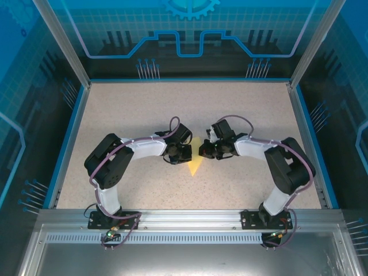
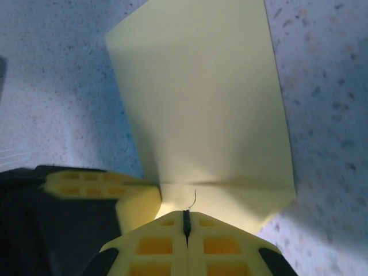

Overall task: Fold a paper plane with a square sheet of paper (pick it up from the middle)
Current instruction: Move the paper to the center of the table.

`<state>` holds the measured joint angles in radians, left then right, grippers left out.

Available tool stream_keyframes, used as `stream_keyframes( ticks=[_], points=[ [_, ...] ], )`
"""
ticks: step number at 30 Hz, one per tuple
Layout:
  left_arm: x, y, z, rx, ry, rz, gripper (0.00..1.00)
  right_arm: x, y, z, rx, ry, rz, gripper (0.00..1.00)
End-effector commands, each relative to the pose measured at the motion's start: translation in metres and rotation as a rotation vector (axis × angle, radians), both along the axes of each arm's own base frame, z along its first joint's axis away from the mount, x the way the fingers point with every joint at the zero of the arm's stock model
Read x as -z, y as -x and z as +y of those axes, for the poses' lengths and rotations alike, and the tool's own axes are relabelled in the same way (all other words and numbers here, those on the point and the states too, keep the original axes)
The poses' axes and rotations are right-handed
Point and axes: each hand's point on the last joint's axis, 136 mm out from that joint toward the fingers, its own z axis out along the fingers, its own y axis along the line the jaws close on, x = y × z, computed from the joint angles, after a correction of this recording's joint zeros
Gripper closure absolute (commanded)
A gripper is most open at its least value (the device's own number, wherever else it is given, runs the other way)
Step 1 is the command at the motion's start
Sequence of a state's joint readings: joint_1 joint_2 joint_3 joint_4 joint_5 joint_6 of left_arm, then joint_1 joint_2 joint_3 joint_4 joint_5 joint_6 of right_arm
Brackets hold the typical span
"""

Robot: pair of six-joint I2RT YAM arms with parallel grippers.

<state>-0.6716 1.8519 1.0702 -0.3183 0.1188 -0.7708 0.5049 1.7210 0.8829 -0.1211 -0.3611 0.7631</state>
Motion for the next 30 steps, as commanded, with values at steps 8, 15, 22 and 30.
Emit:
stream_keyframes(
  ticks=[8, 15, 22, 30],
  points=[
    [0.024, 0.018, 0.036, 0.09, -0.172, 0.029, 1.0, 0.036, 0.018, -0.015, -0.001, 0.067, 0.095, 1.0],
    [-0.007, 0.006, 0.007, 0.157, -0.035, -0.05, 1.0, 0.038, 0.047, -0.023, 0.055, 0.052, 0.131, 1.0],
    [-0.047, 0.018, -0.008, 0.055, 0.128, -0.105, 1.0, 0.027, 0.045, -0.022, 0.134, 0.031, 0.101, 1.0],
    [-0.032, 0.054, -0.028, -0.061, 0.306, -0.066, 1.0, 0.007, 0.037, -0.008, 0.097, -0.055, 0.033, 1.0]
  ],
)
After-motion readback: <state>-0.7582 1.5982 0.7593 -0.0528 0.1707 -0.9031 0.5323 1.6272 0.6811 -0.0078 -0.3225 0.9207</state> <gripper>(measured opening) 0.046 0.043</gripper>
